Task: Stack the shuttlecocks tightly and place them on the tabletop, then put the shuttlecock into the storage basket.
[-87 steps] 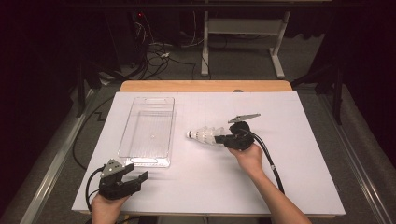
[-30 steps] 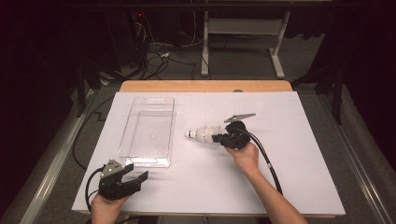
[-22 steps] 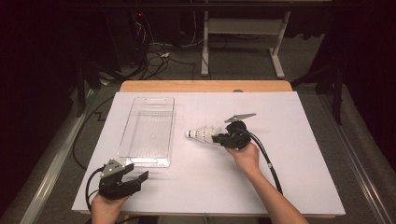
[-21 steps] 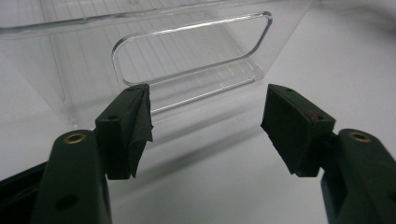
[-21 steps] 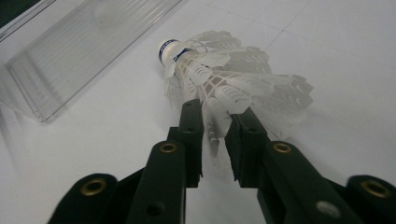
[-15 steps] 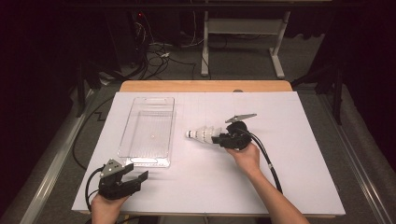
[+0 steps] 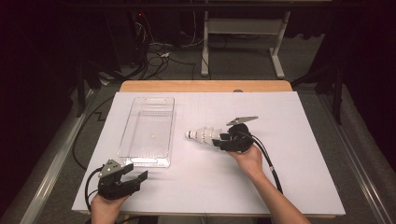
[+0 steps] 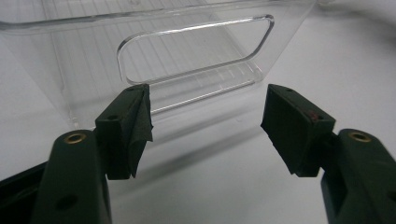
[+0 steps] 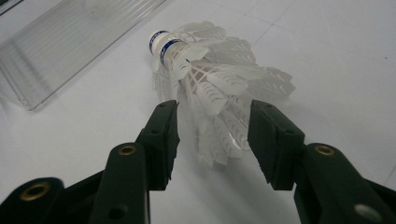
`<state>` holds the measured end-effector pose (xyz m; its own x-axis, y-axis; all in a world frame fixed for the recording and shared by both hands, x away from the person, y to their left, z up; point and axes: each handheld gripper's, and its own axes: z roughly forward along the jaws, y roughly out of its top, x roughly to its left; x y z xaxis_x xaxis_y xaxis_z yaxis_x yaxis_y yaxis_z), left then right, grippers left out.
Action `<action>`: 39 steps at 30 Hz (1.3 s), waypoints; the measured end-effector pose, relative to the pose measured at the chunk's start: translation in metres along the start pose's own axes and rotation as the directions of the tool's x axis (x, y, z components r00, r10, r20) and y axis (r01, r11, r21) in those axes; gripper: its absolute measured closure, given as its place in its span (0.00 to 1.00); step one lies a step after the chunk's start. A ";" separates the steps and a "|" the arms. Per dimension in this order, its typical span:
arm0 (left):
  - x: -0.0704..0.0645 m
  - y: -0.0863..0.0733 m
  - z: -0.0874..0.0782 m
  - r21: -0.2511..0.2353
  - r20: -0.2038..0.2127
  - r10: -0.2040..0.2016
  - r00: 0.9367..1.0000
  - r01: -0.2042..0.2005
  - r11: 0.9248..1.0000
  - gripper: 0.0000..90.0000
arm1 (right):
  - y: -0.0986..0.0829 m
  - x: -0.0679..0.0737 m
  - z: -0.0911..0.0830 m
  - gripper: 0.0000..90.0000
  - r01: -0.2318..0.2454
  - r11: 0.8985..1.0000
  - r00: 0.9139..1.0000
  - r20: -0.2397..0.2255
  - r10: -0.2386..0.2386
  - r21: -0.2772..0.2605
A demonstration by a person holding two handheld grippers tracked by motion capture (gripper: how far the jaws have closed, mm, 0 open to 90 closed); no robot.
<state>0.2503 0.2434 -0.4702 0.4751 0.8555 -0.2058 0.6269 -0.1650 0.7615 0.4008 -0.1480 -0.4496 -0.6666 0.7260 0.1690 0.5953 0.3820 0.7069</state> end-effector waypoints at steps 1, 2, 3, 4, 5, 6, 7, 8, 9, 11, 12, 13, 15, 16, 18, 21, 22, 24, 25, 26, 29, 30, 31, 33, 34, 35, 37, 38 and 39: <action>0.000 0.000 0.000 0.000 0.000 0.000 1.000 0.000 1.000 0.37 | 0.000 0.000 0.001 0.57 0.006 1.000 1.000 0.002 -0.006 0.003; 0.000 0.000 0.000 -0.003 -0.001 -0.001 1.000 0.001 1.000 0.37 | 0.000 0.001 0.001 0.56 0.006 1.000 1.000 0.003 -0.006 0.007; 0.000 0.000 0.001 -0.003 -0.003 0.001 1.000 -0.001 1.000 0.37 | -0.001 0.001 0.001 0.56 0.007 1.000 1.000 0.005 -0.007 0.000; 0.000 0.000 0.001 -0.002 -0.002 0.002 1.000 -0.002 1.000 0.37 | -0.001 0.001 0.001 0.55 0.010 1.000 1.000 0.006 -0.010 0.000; 0.000 0.000 0.001 -0.002 -0.001 0.000 1.000 0.000 1.000 0.37 | -0.001 0.001 0.001 0.55 0.014 1.000 1.000 0.007 -0.014 0.002; 0.001 0.000 0.000 0.001 0.000 0.001 1.000 -0.001 1.000 0.37 | -0.002 0.002 0.001 0.55 0.017 1.000 1.000 0.010 -0.017 0.003; 0.001 0.001 0.001 0.002 0.000 0.001 1.000 -0.001 1.000 0.37 | -0.002 0.002 0.001 0.55 0.022 1.000 1.000 0.012 -0.022 0.000; 0.000 0.001 0.001 -0.001 -0.002 0.000 1.000 0.000 1.000 0.37 | -0.002 0.002 0.001 0.54 0.024 1.000 1.000 0.012 -0.024 -0.001; 0.000 0.000 0.001 -0.002 -0.002 0.002 1.000 -0.002 1.000 0.37 | -0.002 0.003 0.001 0.54 0.025 1.000 1.000 0.012 -0.025 0.000; -0.001 0.000 0.001 -0.002 -0.001 0.000 1.000 0.000 1.000 0.37 | -0.003 0.004 0.001 0.54 0.027 1.000 1.000 0.015 -0.027 -0.002; 0.000 0.000 0.000 -0.002 -0.001 0.000 1.000 0.000 1.000 0.37 | -0.003 0.005 0.001 0.54 0.031 1.000 0.999 0.013 -0.031 0.000; 0.000 0.000 0.000 -0.003 0.000 -0.001 1.000 0.001 1.000 0.37 | -0.003 0.005 0.001 0.54 0.033 0.999 0.999 0.013 -0.033 -0.001; 0.000 0.000 0.001 -0.002 -0.002 0.001 1.000 -0.001 1.000 0.37 | -0.002 0.006 0.001 0.54 0.036 0.999 0.999 0.013 -0.036 -0.005; 0.000 0.001 0.001 0.000 -0.002 0.004 1.000 -0.004 1.000 0.37 | -0.002 0.006 0.001 0.54 0.037 0.999 0.999 0.014 -0.037 -0.009; -0.001 0.001 0.002 0.002 -0.004 0.011 1.000 -0.011 1.000 0.37 | -0.002 0.006 0.002 0.54 0.040 0.999 0.999 0.012 -0.040 -0.014; -0.002 0.001 0.002 0.000 -0.006 0.011 1.000 -0.011 1.000 0.37 | -0.002 0.007 0.003 0.54 0.045 0.999 0.999 0.015 -0.045 -0.012; -0.002 0.001 0.002 0.000 -0.008 0.010 1.000 -0.010 1.000 0.37 | -0.002 0.007 0.004 0.54 0.048 0.999 0.999 0.014 -0.048 -0.012; -0.002 0.001 0.002 0.001 -0.011 0.011 1.000 -0.011 1.000 0.37 | -0.002 0.008 0.005 0.54 0.045 0.999 0.999 0.011 -0.045 -0.017; -0.002 0.001 0.002 0.000 -0.012 0.010 1.000 -0.010 1.000 0.37 | -0.002 0.008 0.006 0.54 0.048 0.999 0.999 0.010 -0.048 -0.017; -0.002 0.002 0.002 0.000 -0.013 0.011 1.000 -0.011 1.000 0.37 | -0.002 0.008 0.007 0.54 0.048 0.999 0.999 0.009 -0.048 -0.019; -0.002 0.002 0.002 0.001 -0.014 0.011 1.000 -0.011 1.000 0.37 | -0.002 0.009 0.010 0.54 0.045 0.999 0.999 0.005 -0.045 -0.019; -0.002 0.001 0.002 0.001 -0.014 0.012 1.000 -0.012 1.000 0.37 | -0.002 0.010 0.011 0.54 0.046 0.999 0.999 0.005 -0.045 -0.018; -0.003 0.001 0.002 0.001 -0.014 0.012 1.000 -0.012 1.000 0.37 | -0.002 0.010 0.012 0.54 0.048 0.999 0.999 0.003 -0.048 -0.018; -0.003 0.001 0.002 0.001 -0.013 0.013 1.000 -0.013 1.000 0.37 | -0.001 0.011 0.013 0.54 0.044 0.999 0.999 0.002 -0.044 -0.018; -0.003 0.001 0.002 0.002 -0.012 0.014 1.000 -0.014 1.000 0.37 | -0.001 0.011 0.014 0.53 0.045 0.999 0.999 0.000 -0.045 -0.018; -0.003 0.001 0.002 0.002 -0.011 0.014 1.000 -0.014 1.000 0.37 | -0.001 0.012 0.015 0.53 0.046 0.999 0.999 0.000 -0.046 -0.016; -0.003 0.001 0.002 0.001 -0.010 0.015 1.000 -0.015 1.000 0.37 | -0.001 0.012 0.017 0.53 0.048 0.999 0.999 0.000 -0.048 -0.014; -0.003 0.001 0.002 0.002 -0.010 0.016 1.000 -0.016 1.000 0.37 | 0.000 0.013 0.018 0.53 0.044 0.999 0.999 0.000 -0.044 -0.015; -0.003 0.001 0.002 0.002 -0.010 0.016 1.000 -0.016 1.000 0.37 | 0.000 0.013 0.019 0.53 0.042 0.999 0.999 0.001 -0.042 -0.016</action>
<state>0.2511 0.2397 -0.4698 0.4793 0.8574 -0.1873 0.6204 -0.1801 0.7633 0.4005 -0.1275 -0.4602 -0.6902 0.7102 0.1383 0.5598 0.4030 0.7240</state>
